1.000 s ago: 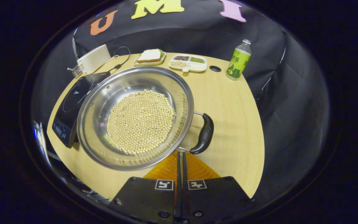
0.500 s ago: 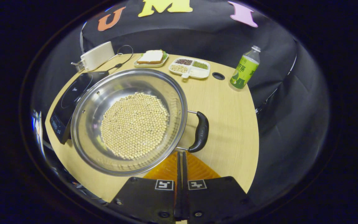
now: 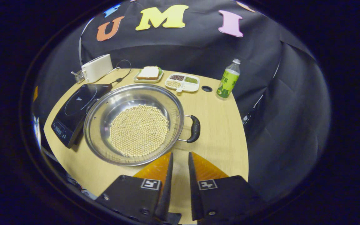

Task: First push the handle of the pot to place it horizontally, then grasp the pot with both hands and set it on the induction cooktop.

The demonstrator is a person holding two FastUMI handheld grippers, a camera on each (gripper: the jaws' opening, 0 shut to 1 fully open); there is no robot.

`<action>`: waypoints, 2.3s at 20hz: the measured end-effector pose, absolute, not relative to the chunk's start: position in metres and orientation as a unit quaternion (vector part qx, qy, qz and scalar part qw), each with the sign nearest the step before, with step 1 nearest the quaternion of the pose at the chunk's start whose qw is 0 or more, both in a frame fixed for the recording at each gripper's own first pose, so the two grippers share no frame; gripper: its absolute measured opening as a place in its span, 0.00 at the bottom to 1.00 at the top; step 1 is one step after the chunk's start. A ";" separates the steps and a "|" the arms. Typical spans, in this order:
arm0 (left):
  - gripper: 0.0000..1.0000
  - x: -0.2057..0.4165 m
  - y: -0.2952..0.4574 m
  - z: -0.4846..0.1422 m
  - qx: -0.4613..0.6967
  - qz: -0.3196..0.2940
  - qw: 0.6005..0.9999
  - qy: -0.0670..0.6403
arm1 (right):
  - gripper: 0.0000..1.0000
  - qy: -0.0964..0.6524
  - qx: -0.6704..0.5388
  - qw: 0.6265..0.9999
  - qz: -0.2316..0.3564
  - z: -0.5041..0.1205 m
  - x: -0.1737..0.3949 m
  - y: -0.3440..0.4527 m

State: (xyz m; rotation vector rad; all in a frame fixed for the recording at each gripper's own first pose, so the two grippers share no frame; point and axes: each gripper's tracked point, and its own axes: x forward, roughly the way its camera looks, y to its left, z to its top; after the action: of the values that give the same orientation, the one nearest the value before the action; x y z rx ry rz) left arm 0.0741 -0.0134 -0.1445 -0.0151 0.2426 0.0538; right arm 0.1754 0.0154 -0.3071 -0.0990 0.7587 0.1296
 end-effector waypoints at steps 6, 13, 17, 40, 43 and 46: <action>0.95 0.077 -0.015 -0.163 0.000 -0.014 0.990 0.139 | 0.83 0.348 0.002 0.937 0.029 -0.295 0.147 0.011; 0.95 0.112 -0.034 -0.204 -0.031 -0.016 0.982 0.185 | 0.84 0.355 0.010 0.934 0.039 -0.302 0.175 0.012; 0.96 0.143 -0.041 -0.237 -0.028 -0.010 0.976 0.218 | 0.83 0.362 0.011 0.931 0.056 -0.307 0.208 0.018; 0.94 0.227 -0.066 -0.347 -0.001 0.022 0.935 0.354 | 0.76 0.441 -0.005 0.893 0.094 -0.375 0.303 0.024; 0.74 0.230 -0.057 -0.350 0.009 0.038 0.934 0.355 | 0.72 0.448 0.011 0.889 0.091 -0.376 0.301 0.024; 0.75 0.228 -0.058 -0.350 0.015 0.039 0.930 0.366 | 0.70 0.457 0.013 0.885 0.090 -0.377 0.301 0.024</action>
State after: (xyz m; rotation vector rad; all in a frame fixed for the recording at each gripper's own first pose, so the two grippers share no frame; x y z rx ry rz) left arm 0.2281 -0.0582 -0.3498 0.0317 0.7505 0.0796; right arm 0.3010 0.0238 -0.3772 0.0279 0.9503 0.1868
